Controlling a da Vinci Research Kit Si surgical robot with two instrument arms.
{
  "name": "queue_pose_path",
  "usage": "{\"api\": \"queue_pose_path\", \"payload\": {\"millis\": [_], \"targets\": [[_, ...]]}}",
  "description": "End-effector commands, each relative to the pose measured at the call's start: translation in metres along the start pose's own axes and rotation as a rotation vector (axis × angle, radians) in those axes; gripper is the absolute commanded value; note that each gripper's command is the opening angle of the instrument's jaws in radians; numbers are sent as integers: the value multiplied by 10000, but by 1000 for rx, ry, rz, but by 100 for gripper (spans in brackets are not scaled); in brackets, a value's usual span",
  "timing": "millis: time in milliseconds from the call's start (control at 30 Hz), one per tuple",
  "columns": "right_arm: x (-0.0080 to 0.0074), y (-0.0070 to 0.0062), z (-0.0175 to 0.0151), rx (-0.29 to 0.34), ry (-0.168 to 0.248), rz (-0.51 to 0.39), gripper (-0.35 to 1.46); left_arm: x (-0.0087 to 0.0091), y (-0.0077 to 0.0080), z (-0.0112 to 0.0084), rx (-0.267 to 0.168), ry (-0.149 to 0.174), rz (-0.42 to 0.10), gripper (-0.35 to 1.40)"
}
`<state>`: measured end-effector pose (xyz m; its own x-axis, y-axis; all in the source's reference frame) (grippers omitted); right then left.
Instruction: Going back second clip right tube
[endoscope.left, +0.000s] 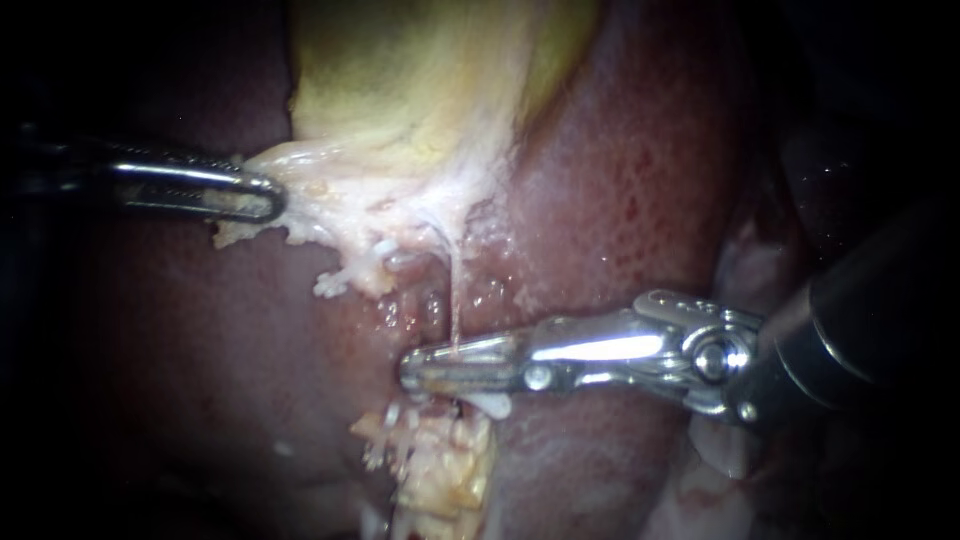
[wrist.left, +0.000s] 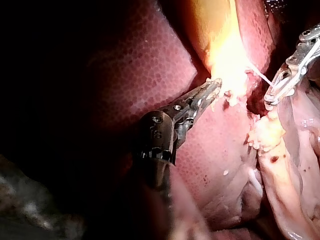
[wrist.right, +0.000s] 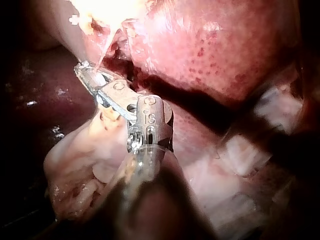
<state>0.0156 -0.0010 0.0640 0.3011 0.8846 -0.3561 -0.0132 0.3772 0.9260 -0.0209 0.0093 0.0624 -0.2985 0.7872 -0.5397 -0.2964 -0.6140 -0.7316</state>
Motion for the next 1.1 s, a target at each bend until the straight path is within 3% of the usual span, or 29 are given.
{"api": "queue_pose_path", "payload": {"millis": [33, 100, 233, 433, 733, 1100], "targets": [[0, 0, 1, 1, 0, -2, -35, 0, 0, 0, 1, -1, 0, -35], [0, 0, 1, 8, 2, -3, -35, 0, 0, 0, 1, -1, 0, -35], [-2, 4, 7, 13, 15, -30, 6, 0, 0, 0, 1, -1, 0, -35], [-10, 15, 17, 8, 15, -49, 35, -1, 1, 0, 1, -1, 0, -35], [-14, 44, 16, -34, 42, -102, 45, -1, 4, 0, 3, 0, 0, -35], [-13, 61, 4, -62, 58, -119, 46, -1, 6, 0, 0, -1, 0, -35]]}}
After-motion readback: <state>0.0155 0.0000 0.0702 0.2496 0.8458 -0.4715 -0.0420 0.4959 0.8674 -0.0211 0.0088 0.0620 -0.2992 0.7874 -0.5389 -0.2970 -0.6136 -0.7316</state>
